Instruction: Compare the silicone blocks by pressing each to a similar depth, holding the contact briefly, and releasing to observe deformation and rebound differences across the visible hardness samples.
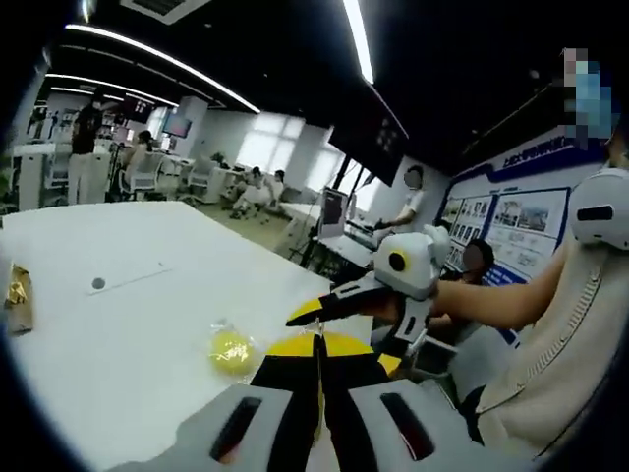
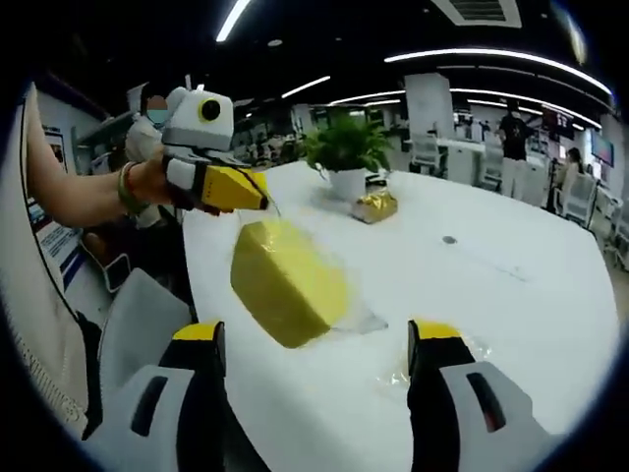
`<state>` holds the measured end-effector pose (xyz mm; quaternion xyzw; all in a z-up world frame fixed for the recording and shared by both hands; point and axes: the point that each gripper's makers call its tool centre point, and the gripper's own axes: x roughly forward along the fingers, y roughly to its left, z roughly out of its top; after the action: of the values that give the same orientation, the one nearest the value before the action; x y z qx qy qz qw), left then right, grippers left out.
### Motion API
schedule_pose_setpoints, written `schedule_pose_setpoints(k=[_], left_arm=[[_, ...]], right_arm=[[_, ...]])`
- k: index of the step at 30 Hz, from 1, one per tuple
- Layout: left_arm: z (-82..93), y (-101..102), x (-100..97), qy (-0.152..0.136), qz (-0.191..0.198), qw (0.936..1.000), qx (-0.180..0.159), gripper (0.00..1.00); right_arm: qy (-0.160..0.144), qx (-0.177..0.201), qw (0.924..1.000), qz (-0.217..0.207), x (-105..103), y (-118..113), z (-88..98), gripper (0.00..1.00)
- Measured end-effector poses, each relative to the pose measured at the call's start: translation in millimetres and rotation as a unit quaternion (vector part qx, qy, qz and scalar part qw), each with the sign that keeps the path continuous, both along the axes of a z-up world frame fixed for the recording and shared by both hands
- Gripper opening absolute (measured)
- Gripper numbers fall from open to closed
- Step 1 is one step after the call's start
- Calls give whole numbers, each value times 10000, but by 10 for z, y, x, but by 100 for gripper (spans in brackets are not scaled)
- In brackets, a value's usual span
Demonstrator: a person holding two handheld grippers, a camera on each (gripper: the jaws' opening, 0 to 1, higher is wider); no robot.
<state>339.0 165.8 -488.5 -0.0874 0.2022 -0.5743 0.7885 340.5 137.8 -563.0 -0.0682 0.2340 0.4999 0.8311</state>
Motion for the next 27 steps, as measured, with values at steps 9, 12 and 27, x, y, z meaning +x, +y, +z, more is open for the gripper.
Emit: schedule_pose_setpoints(k=[9, 12, 27], left_arm=[[119, -92, -126, -114, -350, 9993, -54, 0], [125, -109, -167, -200, -491, 9986, 7, 0], [41, -173, -400, -539, -1223, 9902, 412, 0]], right_arm=[[49, -235, 9975, 660, -71, 234, -79, 62], [141, -279, 9962, 815, -110, 266, -111, 61], [159, -478, 9854, 1625, -353, 358, -203, 33]])
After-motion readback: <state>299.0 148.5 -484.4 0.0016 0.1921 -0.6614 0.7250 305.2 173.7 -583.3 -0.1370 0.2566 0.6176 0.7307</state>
